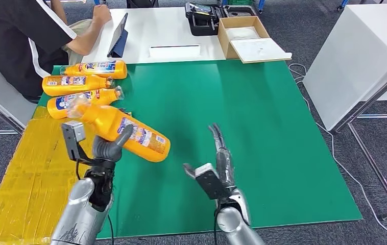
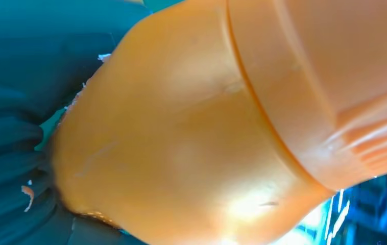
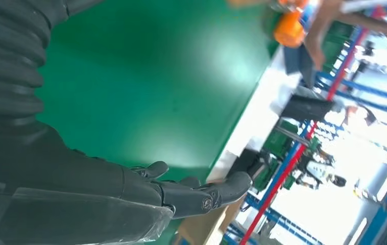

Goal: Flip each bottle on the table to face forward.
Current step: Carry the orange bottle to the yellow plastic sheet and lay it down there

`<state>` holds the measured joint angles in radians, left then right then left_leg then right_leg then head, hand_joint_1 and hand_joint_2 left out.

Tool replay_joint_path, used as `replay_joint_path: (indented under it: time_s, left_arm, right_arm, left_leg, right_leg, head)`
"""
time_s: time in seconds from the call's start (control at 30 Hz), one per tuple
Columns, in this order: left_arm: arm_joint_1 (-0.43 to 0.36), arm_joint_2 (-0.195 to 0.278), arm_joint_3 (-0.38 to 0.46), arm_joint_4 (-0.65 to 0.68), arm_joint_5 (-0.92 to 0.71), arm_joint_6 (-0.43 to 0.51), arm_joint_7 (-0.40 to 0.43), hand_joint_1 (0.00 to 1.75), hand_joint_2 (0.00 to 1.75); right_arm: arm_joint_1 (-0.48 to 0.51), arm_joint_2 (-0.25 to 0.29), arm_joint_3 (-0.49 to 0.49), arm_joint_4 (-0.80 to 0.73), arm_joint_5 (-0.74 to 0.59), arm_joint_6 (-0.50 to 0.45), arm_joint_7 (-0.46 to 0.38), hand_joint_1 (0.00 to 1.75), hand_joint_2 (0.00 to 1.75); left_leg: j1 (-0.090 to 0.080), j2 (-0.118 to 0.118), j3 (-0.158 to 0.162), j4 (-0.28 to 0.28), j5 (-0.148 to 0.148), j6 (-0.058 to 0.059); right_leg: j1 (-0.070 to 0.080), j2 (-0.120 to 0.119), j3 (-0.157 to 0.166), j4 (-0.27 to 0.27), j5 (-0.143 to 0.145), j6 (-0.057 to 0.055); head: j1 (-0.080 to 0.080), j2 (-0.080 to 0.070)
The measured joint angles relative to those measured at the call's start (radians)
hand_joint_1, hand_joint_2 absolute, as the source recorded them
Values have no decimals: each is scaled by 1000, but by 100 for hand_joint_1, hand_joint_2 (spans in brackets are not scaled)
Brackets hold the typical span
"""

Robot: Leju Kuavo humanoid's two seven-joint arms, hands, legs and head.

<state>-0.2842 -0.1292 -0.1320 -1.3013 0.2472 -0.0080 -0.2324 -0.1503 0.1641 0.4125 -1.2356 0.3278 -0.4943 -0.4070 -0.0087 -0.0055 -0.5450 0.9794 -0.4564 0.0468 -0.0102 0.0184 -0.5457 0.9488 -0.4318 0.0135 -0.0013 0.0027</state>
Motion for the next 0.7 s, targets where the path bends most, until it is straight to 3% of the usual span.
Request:
replay_joint_path:
  time_s: [0.1,0.2,0.3,0.4,0.53,0.6,0.7]
  left_arm:
    - [37,6,44,-29,-79,75,-33,175,175]
    - [70,9,72,-62,-260,219,-91,175,175]
    - [86,14,87,-85,-602,463,-112,175,175]
    - [85,22,97,-88,-1040,648,-64,175,175]
    - [71,20,141,-90,-1628,701,-4,175,175]
    - [66,19,157,-90,-1708,704,5,175,175]
    - [57,18,171,-91,-1693,706,35,175,175]
  right_arm:
    - [64,-40,-36,-129,-34,34,3,0,175]
    - [138,-57,-85,-232,-20,46,-8,0,175]
    - [194,-64,-134,-312,-14,49,-24,0,175]
    - [222,-66,-169,-360,-18,50,-35,0,175]
    - [238,-67,-198,-395,-22,50,-36,0,175]
    - [243,-67,-206,-405,-23,51,-36,0,175]
    - [246,-67,-215,-414,-24,52,-36,0,175]
  left_leg:
    - [0,-1,0,0,0,0]
    - [0,-1,-1,0,0,0]
    - [0,-1,-1,0,0,0]
    - [0,-1,0,0,0,0]
    - [0,0,0,0,0,0]
    - [0,1,1,0,0,0]
    - [0,0,1,0,0,0]
  right_leg:
    - [0,0,-1,0,0,0]
    - [-1,0,-1,0,0,0]
    - [-1,0,-1,0,0,0]
    - [-1,0,-2,0,0,0]
    - [0,0,-1,0,0,0]
    - [-1,1,-1,0,0,0]
    - [0,0,-1,0,0,0]
  head:
    - [0,0]
    - [0,0]
    - [0,0]
    - [0,0]
    - [0,0]
    - [0,0]
    - [0,0]
